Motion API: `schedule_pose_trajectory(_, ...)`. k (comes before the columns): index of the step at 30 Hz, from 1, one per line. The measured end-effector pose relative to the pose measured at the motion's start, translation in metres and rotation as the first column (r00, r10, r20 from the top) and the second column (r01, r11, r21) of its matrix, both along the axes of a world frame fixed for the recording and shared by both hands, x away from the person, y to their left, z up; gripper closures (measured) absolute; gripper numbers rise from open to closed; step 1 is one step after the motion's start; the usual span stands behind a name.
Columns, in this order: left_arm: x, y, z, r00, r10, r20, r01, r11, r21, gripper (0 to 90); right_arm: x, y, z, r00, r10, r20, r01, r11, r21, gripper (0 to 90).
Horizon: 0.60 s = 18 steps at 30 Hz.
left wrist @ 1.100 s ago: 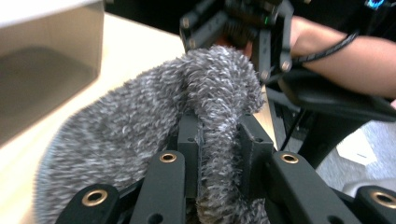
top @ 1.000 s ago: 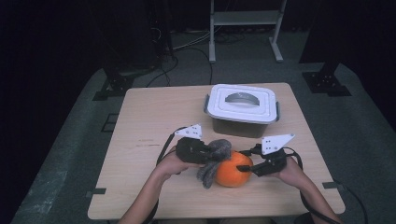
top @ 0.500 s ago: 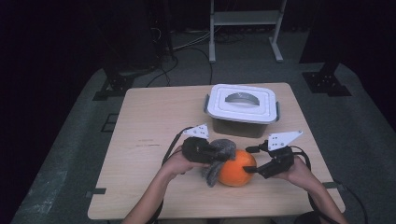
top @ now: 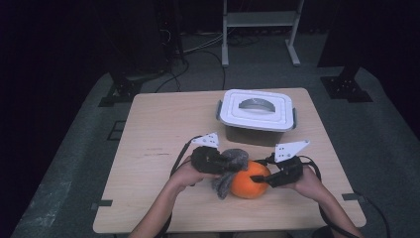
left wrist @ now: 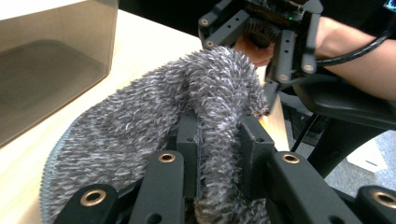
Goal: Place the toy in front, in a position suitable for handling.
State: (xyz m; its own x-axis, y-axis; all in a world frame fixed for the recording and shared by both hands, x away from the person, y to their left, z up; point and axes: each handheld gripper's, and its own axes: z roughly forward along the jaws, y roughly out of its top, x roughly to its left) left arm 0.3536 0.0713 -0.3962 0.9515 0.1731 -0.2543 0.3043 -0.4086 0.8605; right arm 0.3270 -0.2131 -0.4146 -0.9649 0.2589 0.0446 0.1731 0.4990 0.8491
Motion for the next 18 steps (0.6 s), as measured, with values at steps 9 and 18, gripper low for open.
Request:
schedule_pose_trajectory(9, 0.002, 0.034, 0.021, 0.9981, 0.047, 0.038, -0.046, 0.9986, -0.026, 73.2, 0.011, 0.023, 0.012, 0.9966, 0.076, 0.033, -0.078, 0.9957, 0.051, 58.0)
schedule_pose_trajectory(18, -0.002, 0.064, 0.027, 0.9974, 0.062, 0.036, -0.060, 0.9969, -0.051, 73.1, 0.022, 0.059, 0.011, 0.9849, 0.164, 0.054, -0.168, 0.9824, 0.081, 56.6)
